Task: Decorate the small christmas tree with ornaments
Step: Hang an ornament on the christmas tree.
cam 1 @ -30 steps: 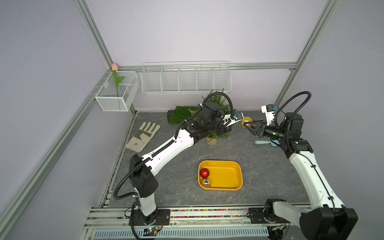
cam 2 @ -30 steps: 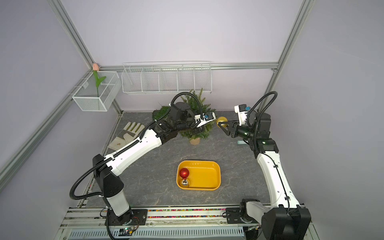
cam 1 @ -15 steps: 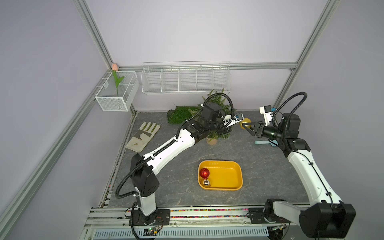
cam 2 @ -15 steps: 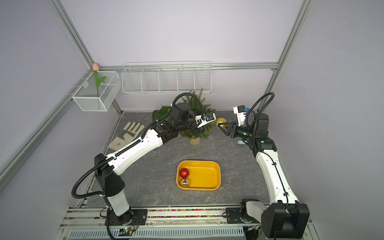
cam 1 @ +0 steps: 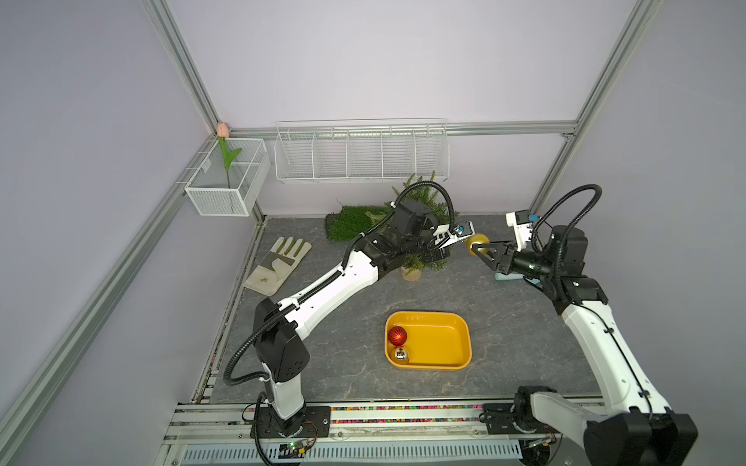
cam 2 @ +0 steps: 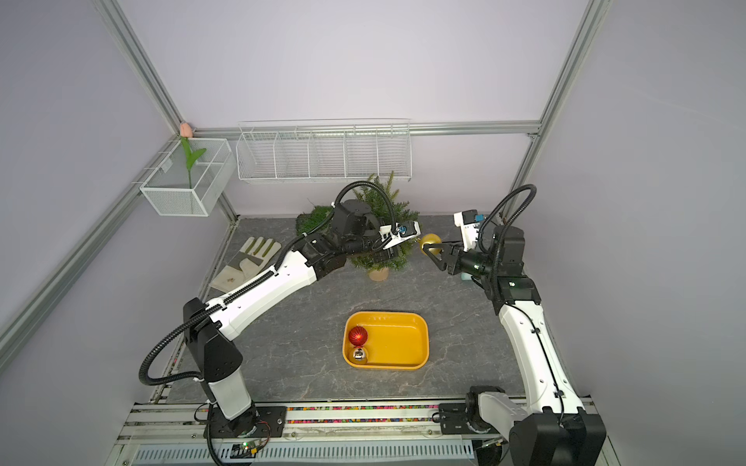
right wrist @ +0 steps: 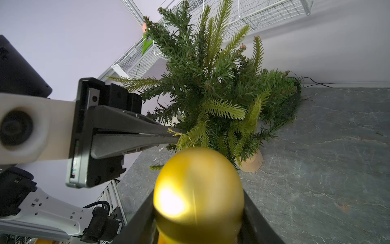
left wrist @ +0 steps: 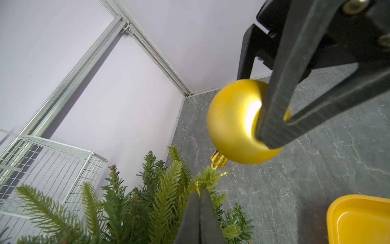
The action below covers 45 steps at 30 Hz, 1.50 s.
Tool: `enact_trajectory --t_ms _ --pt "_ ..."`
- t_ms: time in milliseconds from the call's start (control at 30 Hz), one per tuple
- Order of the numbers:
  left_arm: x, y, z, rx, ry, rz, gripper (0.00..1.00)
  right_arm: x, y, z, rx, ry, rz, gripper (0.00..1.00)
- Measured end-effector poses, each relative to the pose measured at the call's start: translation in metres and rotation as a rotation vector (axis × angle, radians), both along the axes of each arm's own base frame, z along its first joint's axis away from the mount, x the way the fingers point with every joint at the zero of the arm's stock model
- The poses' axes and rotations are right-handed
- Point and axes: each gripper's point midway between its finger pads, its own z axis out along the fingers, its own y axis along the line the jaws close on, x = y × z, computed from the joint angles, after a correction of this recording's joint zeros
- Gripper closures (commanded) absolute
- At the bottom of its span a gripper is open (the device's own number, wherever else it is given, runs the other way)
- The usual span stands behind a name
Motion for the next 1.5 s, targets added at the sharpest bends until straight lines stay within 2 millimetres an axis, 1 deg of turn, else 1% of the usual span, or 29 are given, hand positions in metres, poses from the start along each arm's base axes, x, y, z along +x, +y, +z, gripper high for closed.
enact_trajectory --t_ms 133,333,633,667,733,767,800,867,933,1033,1300,1500 --pt "0.002 0.001 -0.002 0.006 -0.003 0.009 0.98 0.000 0.005 -0.004 -0.004 0.008 0.019 0.56" --pt "0.007 0.005 -0.007 0.026 -0.005 0.044 0.98 0.005 0.015 -0.017 -0.017 0.039 0.045 0.56" --pt "0.017 0.011 -0.008 0.037 -0.027 0.108 1.00 0.014 0.008 -0.030 -0.056 0.065 -0.009 0.55" --pt "0.019 0.011 -0.007 0.038 -0.031 0.117 1.00 0.015 0.007 -0.032 -0.060 0.069 -0.016 0.51" --pt "0.021 0.012 -0.006 0.036 -0.037 0.129 1.00 0.016 0.006 -0.034 -0.067 0.075 -0.024 0.49" --pt "0.022 0.012 -0.006 0.035 -0.040 0.133 1.00 0.016 0.005 -0.035 -0.070 0.075 -0.027 0.46" --pt "0.022 0.012 -0.005 0.034 -0.043 0.135 1.00 0.017 0.005 -0.034 -0.070 0.075 -0.028 0.40" --pt "0.022 0.012 -0.005 0.033 -0.043 0.135 1.00 0.016 0.005 -0.034 -0.072 0.070 -0.027 0.25" --pt "0.022 0.012 -0.005 0.033 -0.042 0.134 1.00 0.016 0.005 -0.035 -0.074 0.071 -0.031 0.18" --pt "0.022 0.012 -0.005 0.032 -0.041 0.131 1.00 0.016 0.004 -0.035 -0.076 0.071 -0.036 0.15" --pt "0.020 0.011 -0.004 0.027 -0.036 0.122 0.98 0.013 0.004 -0.032 -0.077 0.060 -0.039 0.13" --pt "0.016 0.014 -0.003 0.016 -0.030 0.120 0.88 0.009 -0.001 -0.032 -0.094 0.060 -0.074 0.14"
